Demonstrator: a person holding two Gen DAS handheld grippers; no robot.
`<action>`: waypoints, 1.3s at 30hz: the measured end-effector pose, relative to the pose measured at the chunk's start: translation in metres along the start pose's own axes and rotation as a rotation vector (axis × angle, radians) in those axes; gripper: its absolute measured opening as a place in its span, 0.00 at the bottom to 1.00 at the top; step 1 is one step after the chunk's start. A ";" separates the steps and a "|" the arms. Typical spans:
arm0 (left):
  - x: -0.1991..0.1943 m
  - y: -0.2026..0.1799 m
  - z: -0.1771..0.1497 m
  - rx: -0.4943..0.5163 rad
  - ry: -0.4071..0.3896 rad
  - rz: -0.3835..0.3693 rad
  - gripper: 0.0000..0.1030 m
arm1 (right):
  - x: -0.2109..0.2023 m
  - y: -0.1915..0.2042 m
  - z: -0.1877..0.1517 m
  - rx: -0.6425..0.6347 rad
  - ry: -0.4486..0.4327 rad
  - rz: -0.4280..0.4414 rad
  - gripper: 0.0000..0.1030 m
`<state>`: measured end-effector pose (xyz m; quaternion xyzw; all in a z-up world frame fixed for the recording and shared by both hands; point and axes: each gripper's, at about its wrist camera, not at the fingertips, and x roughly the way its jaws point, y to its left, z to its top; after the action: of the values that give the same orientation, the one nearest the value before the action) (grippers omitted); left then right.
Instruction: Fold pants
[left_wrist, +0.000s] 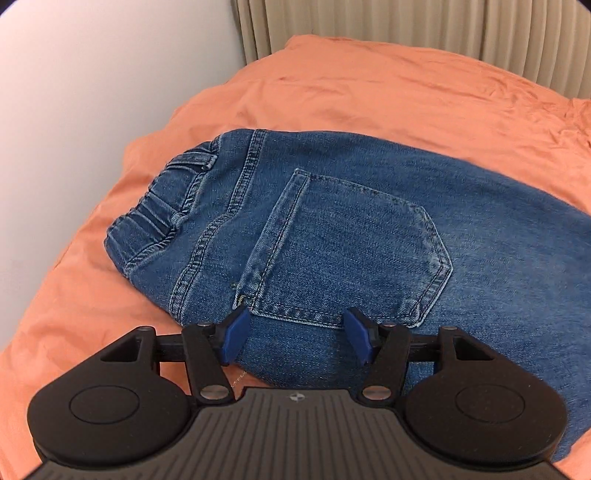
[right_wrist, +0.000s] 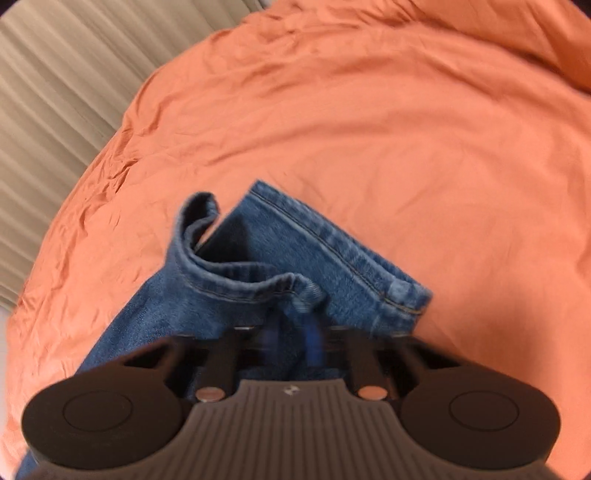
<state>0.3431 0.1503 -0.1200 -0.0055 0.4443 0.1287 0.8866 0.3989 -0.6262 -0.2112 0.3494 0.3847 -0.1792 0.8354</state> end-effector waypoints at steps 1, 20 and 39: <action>-0.001 -0.001 0.000 0.010 0.001 0.005 0.68 | -0.007 0.004 0.003 -0.027 -0.015 -0.013 0.00; 0.005 -0.002 -0.003 0.059 0.021 0.003 0.70 | -0.060 -0.049 0.012 0.025 -0.070 -0.001 0.28; 0.006 0.003 -0.003 0.036 0.001 -0.021 0.76 | -0.076 -0.013 0.024 -0.113 -0.088 -0.044 0.00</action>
<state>0.3435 0.1544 -0.1262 0.0057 0.4469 0.1113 0.8876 0.3558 -0.6505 -0.1478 0.2846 0.3648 -0.1907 0.8658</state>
